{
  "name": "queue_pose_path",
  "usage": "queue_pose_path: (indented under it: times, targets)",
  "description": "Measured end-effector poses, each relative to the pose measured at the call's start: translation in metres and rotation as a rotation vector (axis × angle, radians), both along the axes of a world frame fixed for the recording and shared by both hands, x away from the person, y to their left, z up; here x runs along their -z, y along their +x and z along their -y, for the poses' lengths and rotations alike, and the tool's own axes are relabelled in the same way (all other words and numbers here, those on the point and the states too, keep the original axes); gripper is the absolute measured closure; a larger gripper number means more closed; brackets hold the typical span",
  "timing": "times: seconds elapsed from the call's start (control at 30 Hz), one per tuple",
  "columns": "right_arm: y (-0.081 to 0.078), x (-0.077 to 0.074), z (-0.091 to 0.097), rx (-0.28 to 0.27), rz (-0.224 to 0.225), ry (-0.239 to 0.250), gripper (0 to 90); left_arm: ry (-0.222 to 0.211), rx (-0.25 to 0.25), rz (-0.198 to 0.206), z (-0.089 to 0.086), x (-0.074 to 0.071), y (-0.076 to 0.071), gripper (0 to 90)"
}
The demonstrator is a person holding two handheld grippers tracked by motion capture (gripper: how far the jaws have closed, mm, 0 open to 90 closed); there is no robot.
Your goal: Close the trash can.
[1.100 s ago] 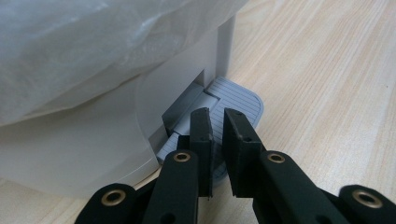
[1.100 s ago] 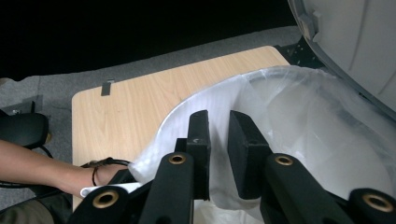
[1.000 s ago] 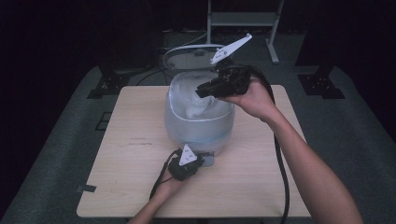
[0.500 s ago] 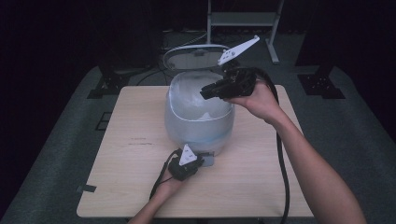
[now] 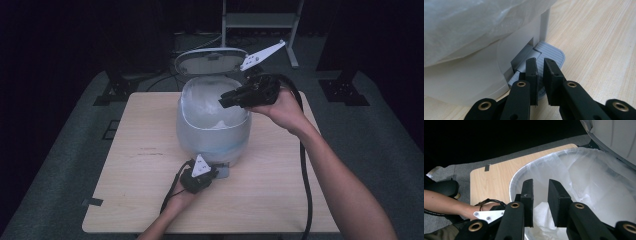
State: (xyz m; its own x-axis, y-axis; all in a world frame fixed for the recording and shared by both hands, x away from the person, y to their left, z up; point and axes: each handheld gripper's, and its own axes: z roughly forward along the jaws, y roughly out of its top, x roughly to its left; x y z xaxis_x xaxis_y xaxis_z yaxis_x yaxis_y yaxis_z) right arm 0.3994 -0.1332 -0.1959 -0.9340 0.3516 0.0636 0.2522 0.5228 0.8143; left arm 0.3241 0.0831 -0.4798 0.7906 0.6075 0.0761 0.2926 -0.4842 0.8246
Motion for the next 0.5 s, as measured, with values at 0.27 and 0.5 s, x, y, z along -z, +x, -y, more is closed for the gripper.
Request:
queue_pose_path:
  times: [0.27,0.5]
  targets:
    - [-0.005,0.000,0.011,0.000,0.004,-0.008,70.1,0.004,-0.001,0.002,0.000,0.000,-0.001,82.2]
    - [-0.010,0.002,0.023,0.002,0.009,0.003,67.4,0.005,-0.001,0.001,0.000,0.000,0.000,82.2]
